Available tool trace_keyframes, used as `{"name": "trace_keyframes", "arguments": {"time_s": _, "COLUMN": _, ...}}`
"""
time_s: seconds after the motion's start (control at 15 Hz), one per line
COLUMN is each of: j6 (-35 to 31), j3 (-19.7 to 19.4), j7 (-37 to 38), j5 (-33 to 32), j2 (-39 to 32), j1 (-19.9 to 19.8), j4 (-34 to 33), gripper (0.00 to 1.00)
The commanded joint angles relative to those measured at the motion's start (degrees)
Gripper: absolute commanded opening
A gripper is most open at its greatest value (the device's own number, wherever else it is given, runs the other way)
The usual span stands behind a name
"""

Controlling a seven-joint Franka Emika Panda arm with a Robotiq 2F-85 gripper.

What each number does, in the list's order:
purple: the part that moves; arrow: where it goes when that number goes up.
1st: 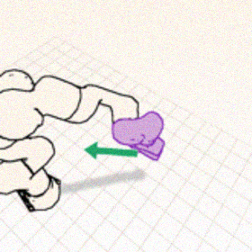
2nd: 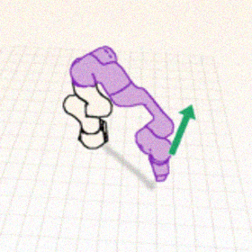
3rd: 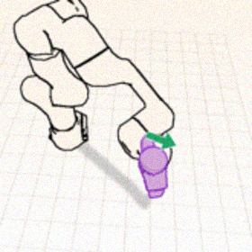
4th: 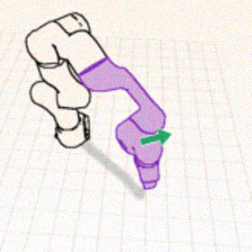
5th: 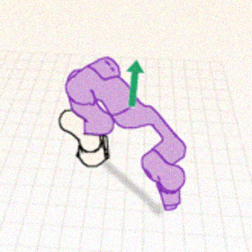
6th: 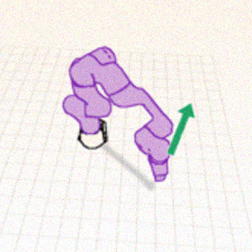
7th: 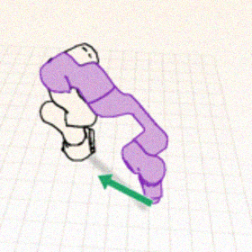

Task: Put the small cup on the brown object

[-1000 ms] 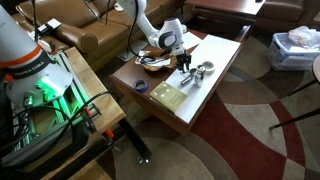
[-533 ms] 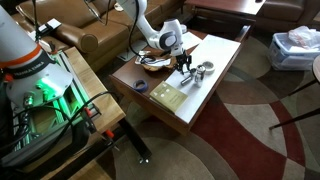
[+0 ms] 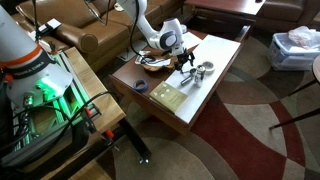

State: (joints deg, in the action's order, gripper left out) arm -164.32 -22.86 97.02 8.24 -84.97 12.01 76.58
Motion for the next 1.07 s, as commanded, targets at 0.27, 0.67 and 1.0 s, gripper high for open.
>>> {"name": "trace_keyframes", "arguments": {"time_s": 0.27, "j6": 1.6, "j3": 1.5, "j7": 4.9, "j5": -6.0, "j2": -0.1, "j1": -1.2, "j4": 0.6, "gripper": 0.88}}
{"name": "trace_keyframes", "arguments": {"time_s": 0.67, "j6": 3.5, "j3": 0.3, "j7": -7.9, "j5": -8.3, "j2": 4.6, "j1": -0.9, "j4": 5.6, "gripper": 1.0}}
{"name": "trace_keyframes", "arguments": {"time_s": 1.0, "j6": 2.3, "j3": 5.1, "j7": -26.6, "j5": -9.4, "j2": 10.7, "j1": -4.8, "j4": 12.5, "gripper": 1.0}}
